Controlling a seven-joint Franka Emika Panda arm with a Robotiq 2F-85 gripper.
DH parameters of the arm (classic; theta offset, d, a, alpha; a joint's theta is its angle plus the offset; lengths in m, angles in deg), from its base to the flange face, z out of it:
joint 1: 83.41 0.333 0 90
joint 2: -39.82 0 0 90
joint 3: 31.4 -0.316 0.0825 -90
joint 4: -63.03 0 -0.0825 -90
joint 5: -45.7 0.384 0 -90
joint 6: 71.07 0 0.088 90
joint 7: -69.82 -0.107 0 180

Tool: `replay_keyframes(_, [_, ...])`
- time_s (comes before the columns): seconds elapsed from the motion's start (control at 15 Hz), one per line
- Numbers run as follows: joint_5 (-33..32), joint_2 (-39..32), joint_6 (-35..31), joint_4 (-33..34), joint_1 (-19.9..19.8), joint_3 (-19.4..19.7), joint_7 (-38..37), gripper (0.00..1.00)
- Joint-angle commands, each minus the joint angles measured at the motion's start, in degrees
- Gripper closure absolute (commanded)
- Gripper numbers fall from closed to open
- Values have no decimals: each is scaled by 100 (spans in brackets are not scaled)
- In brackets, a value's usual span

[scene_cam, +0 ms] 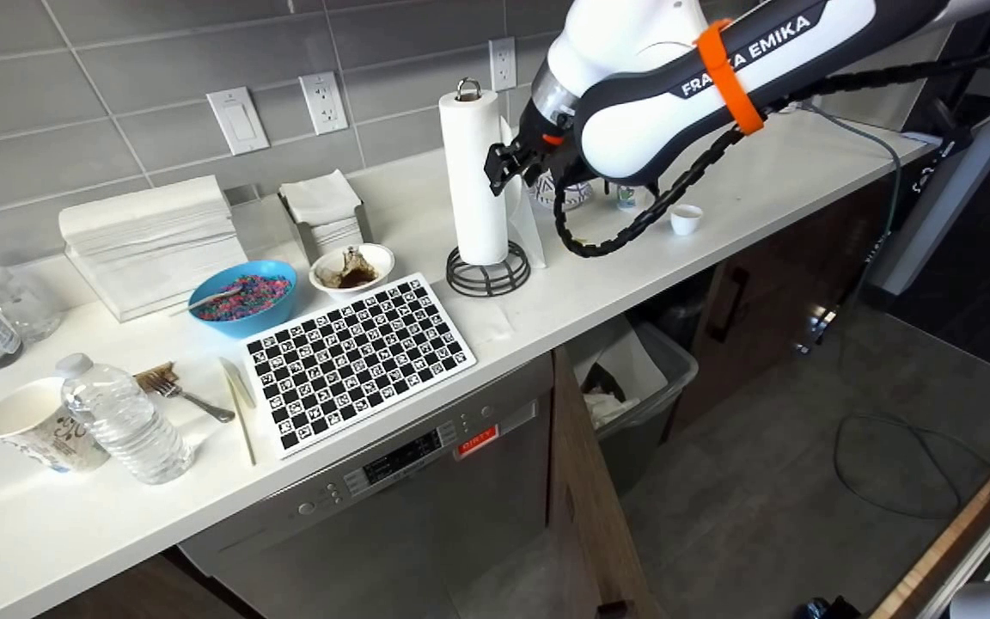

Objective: Remove the wipe from the roll and put it on the left

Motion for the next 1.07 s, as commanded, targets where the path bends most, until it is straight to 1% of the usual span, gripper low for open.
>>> replay_keyframes(0.0, [-258, -166, -154, 123, 71, 139, -313, 64])
replay_keyframes(0.33, [-451, -104, -185, 46, 65, 295, -517, 100])
replay_keyframes(0.6, [-562, -79, -192, -1, 62, 399, -657, 100])
replay_keyframes(1.0, [-406, -101, -259, -106, -1, 375, -523, 100])
